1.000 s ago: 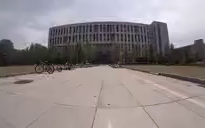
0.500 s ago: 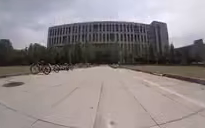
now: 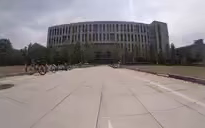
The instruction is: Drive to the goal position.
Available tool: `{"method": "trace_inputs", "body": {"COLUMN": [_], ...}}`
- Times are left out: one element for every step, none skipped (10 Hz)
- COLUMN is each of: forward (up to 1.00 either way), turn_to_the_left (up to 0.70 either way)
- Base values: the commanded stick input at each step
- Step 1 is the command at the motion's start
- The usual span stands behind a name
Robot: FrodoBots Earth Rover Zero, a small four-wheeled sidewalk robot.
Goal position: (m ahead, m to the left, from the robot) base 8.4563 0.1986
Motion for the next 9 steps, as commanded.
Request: {"method": "trace_inputs", "body": {"forward": [1.0, 1.0, 1.0, 1.0, 1.0, 1.0, 1.0, 1.0, 1.0], "turn_to_the_left": [0.0, 0.0, 0.0, 0.0, 0.0, 0.0, 0.0, 0.0, 0.0]}}
